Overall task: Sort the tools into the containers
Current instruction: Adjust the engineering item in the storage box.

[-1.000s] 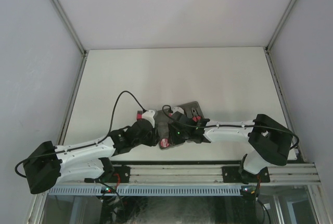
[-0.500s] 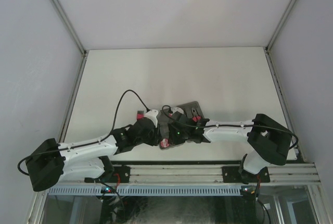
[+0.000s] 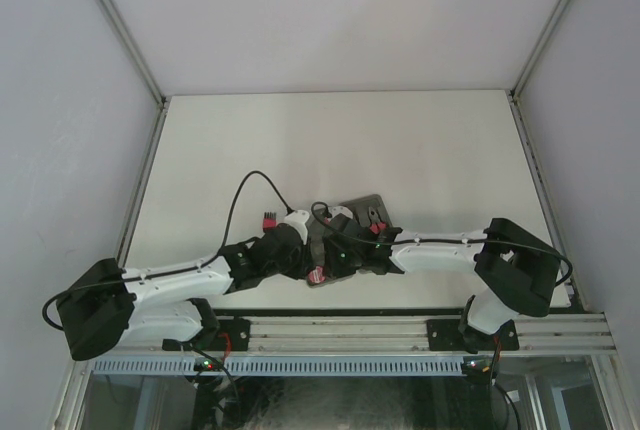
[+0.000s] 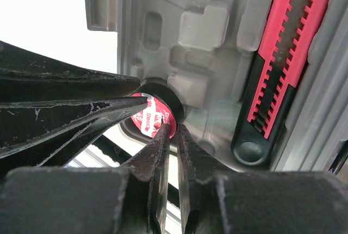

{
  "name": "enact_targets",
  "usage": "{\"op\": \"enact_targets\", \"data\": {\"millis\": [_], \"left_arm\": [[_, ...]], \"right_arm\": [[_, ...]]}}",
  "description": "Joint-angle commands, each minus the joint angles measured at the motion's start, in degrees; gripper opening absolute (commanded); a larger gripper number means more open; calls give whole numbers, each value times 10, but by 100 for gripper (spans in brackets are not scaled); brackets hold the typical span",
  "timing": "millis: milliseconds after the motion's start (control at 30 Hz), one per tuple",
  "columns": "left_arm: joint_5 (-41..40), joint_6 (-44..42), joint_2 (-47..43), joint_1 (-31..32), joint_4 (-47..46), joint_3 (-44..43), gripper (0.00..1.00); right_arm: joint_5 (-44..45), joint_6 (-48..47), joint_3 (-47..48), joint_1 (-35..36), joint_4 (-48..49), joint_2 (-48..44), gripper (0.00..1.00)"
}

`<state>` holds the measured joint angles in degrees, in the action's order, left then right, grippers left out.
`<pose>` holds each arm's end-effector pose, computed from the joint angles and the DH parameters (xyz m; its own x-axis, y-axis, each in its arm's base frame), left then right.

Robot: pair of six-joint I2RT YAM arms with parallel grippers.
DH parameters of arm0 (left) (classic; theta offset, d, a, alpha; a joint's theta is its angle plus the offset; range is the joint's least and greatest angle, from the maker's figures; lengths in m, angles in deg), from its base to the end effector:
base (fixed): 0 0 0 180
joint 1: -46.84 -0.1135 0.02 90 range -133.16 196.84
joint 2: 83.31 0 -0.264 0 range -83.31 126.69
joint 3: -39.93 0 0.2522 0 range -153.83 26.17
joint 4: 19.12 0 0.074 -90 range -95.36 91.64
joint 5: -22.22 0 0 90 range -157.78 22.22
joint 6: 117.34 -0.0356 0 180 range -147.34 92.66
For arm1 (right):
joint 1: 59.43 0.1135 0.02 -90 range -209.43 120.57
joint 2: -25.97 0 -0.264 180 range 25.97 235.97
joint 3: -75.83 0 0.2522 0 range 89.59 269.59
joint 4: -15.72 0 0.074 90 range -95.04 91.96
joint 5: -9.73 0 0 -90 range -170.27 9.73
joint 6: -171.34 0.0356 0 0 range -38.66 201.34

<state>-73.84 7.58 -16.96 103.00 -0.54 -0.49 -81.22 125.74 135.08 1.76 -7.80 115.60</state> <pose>0.1250 -0.1797 0.1684 -0.7689 0.1247 -0.6271 0.4194 0.8386 -0.3475 0.1443 0.2635 0.1614 -0.8945 -0.1747 -0.4116 -0.3569 0.8335 0.4218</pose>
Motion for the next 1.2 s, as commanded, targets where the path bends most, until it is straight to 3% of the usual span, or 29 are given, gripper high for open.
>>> {"op": "enact_targets", "data": {"millis": [0, 1167], "left_arm": [[10, -5, -3, -3, -28, -5, 17], [46, -22, -29, -5, -1, 27, 18]], "right_arm": [[3, 4, 12, -2, 12, 3, 8], [-3, 13, 12, -4, 14, 11, 6]]}}
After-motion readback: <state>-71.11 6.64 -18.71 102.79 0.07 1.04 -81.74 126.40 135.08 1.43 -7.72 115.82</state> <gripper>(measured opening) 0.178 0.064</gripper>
